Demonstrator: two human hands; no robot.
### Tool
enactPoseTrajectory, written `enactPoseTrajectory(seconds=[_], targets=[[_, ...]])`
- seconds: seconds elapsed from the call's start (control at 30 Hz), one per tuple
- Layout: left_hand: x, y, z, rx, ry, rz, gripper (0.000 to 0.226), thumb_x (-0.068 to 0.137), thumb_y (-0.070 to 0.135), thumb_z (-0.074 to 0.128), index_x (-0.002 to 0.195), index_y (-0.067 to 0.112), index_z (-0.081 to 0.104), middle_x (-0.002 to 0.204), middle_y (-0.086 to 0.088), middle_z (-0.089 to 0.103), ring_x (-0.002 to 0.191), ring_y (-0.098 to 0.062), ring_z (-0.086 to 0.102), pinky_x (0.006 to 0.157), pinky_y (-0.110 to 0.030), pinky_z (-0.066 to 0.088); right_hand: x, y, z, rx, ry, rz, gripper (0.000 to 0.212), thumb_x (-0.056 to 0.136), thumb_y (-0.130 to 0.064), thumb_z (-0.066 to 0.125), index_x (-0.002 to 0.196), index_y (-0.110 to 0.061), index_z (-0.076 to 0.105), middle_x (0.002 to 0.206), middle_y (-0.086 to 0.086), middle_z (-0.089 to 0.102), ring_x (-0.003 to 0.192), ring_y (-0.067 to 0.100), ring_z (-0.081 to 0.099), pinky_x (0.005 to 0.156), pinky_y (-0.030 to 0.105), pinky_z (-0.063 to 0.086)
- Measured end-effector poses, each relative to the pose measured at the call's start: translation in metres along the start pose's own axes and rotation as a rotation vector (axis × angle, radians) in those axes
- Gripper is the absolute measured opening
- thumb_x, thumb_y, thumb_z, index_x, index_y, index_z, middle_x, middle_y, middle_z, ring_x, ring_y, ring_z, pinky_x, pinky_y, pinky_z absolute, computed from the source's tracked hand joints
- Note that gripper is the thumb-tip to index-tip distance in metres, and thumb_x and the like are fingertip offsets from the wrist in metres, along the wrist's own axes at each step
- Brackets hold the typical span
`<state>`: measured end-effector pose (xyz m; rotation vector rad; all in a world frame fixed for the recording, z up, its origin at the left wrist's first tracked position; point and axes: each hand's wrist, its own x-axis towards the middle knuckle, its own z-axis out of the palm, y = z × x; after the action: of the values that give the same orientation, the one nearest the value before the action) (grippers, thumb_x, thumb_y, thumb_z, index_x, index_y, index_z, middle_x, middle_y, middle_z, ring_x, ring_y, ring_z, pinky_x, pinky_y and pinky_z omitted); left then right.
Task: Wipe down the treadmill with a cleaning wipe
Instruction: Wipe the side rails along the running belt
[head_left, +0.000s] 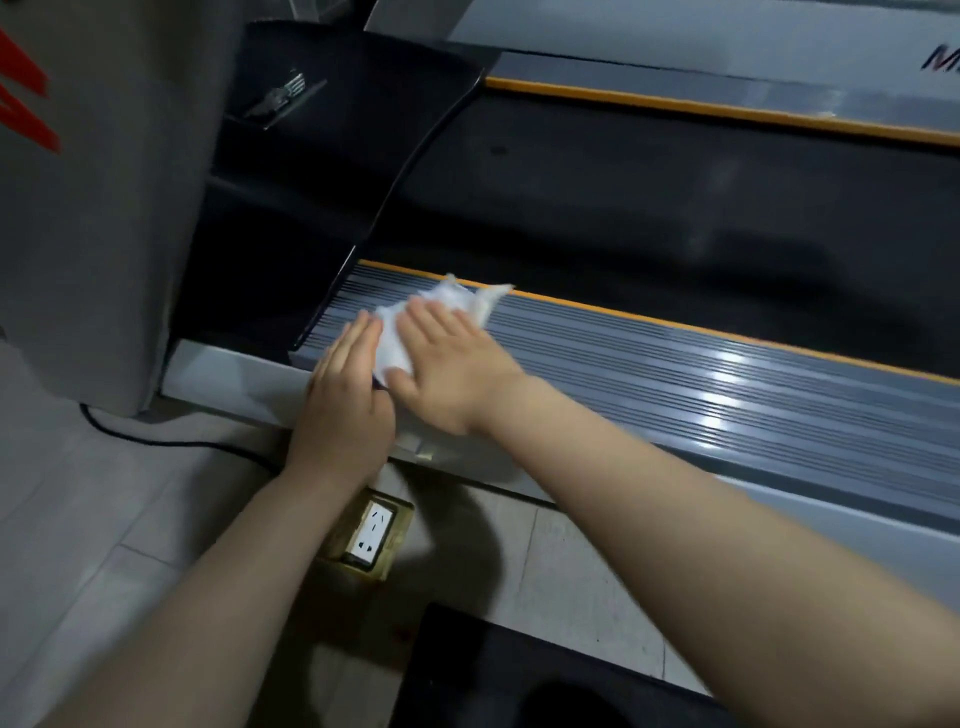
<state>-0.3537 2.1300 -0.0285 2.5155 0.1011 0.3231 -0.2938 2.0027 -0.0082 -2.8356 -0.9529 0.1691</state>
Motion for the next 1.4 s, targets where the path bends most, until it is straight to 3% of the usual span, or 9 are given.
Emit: enactPoseTrajectory(seconds=[0.13, 0.23, 0.43, 0.7, 0.83, 0.93, 1.13, 1.27, 1.4], targets=[[0.007, -0.009, -0.009, 0.022, -0.072, -0.03, 0.061, 0.095, -0.003, 0.039, 0.153, 0.016, 0.032, 0.16, -0.003, 0.028, 0.149, -0.015, 0.02, 0.12, -0.035, 0.018, 0.008, -0.001, 0.001, -0.083, -0.042, 0.048, 0.071, 0.102, -0.047, 0.021, 0.155, -0.005, 0.002, 0.163, 0.014, -0.004, 0.151, 0.025, -0.004, 0.122, 0.041, 0.0], [-0.001, -0.016, -0.013, 0.099, -0.138, 0.064, 0.065, 0.092, -0.006, 0.042, 0.153, 0.016, 0.031, 0.161, -0.001, 0.027, 0.15, -0.014, 0.016, 0.121, -0.036, 0.015, -0.075, 0.047, 0.008, -0.076, 0.093, 0.084, 0.074, 0.096, -0.046, 0.016, 0.152, 0.002, 0.019, 0.16, 0.022, 0.014, 0.149, 0.033, 0.014, 0.122, 0.045, 0.012], [-0.007, -0.006, 0.009, 0.121, -0.039, 0.024, 0.059, 0.096, 0.029, 0.024, 0.153, 0.015, 0.032, 0.161, 0.002, 0.023, 0.15, -0.011, 0.01, 0.124, -0.037, 0.006, -0.222, 0.148, -0.005, -0.17, 0.023, 0.368, 0.082, 0.096, -0.058, 0.008, 0.151, 0.001, 0.026, 0.16, 0.018, 0.019, 0.149, 0.028, 0.016, 0.119, 0.041, 0.013], [-0.008, 0.01, 0.033, 0.269, 0.037, 0.071, 0.06, 0.101, 0.04, 0.013, 0.153, 0.015, 0.029, 0.161, -0.001, 0.026, 0.151, -0.013, 0.011, 0.124, -0.043, 0.003, -0.005, 0.061, -0.011, 0.049, 0.007, 0.179, 0.067, 0.102, -0.046, 0.024, 0.155, -0.005, 0.011, 0.164, 0.013, 0.003, 0.15, 0.025, -0.001, 0.121, 0.04, 0.001], [-0.008, 0.007, 0.028, 0.304, 0.004, 0.079, 0.06, 0.101, 0.041, 0.013, 0.154, 0.016, 0.028, 0.161, -0.001, 0.025, 0.151, -0.012, 0.01, 0.124, -0.042, 0.003, -0.016, 0.069, -0.004, 0.023, 0.036, 0.207, 0.073, 0.099, -0.05, 0.019, 0.155, -0.005, 0.009, 0.163, 0.012, 0.004, 0.15, 0.024, -0.001, 0.121, 0.041, 0.001], [-0.008, 0.009, 0.026, 0.304, -0.02, 0.072, 0.062, 0.1, 0.043, 0.013, 0.154, 0.016, 0.027, 0.162, -0.001, 0.023, 0.151, -0.012, 0.009, 0.124, -0.042, 0.003, -0.091, 0.117, -0.006, -0.002, 0.143, 0.319, 0.088, 0.084, -0.057, 0.005, 0.149, -0.001, 0.026, 0.158, 0.017, 0.023, 0.148, 0.027, 0.015, 0.117, 0.041, 0.012], [-0.007, 0.03, 0.027, 0.261, -0.05, 0.022, 0.05, 0.106, 0.026, 0.025, 0.153, 0.011, 0.028, 0.162, -0.007, 0.021, 0.151, -0.017, 0.01, 0.124, -0.041, 0.006, -0.212, 0.209, -0.021, -0.029, 0.075, 0.79, 0.08, 0.093, -0.055, 0.014, 0.151, -0.001, 0.024, 0.16, 0.02, 0.019, 0.148, 0.03, 0.014, 0.119, 0.045, 0.014], [-0.007, 0.063, 0.047, 0.222, -0.103, 0.135, 0.058, 0.098, 0.03, 0.024, 0.15, 0.009, 0.038, 0.159, -0.007, 0.031, 0.149, -0.02, 0.021, 0.123, -0.039, 0.011, -0.139, 0.147, -0.002, -0.046, 0.165, 0.518, 0.081, 0.089, -0.048, 0.009, 0.141, 0.007, 0.037, 0.146, 0.027, 0.037, 0.139, 0.037, 0.028, 0.114, 0.05, 0.021], [0.001, 0.083, 0.063, 0.16, -0.148, 0.219, 0.058, 0.093, 0.028, 0.03, 0.144, 0.007, 0.047, 0.153, -0.01, 0.042, 0.144, -0.024, 0.034, 0.119, -0.039, 0.021, -0.071, 0.082, -0.006, 0.042, 0.119, 0.324, 0.069, 0.1, -0.043, 0.02, 0.154, -0.001, 0.011, 0.162, 0.016, 0.007, 0.15, 0.028, 0.002, 0.12, 0.041, 0.001]])
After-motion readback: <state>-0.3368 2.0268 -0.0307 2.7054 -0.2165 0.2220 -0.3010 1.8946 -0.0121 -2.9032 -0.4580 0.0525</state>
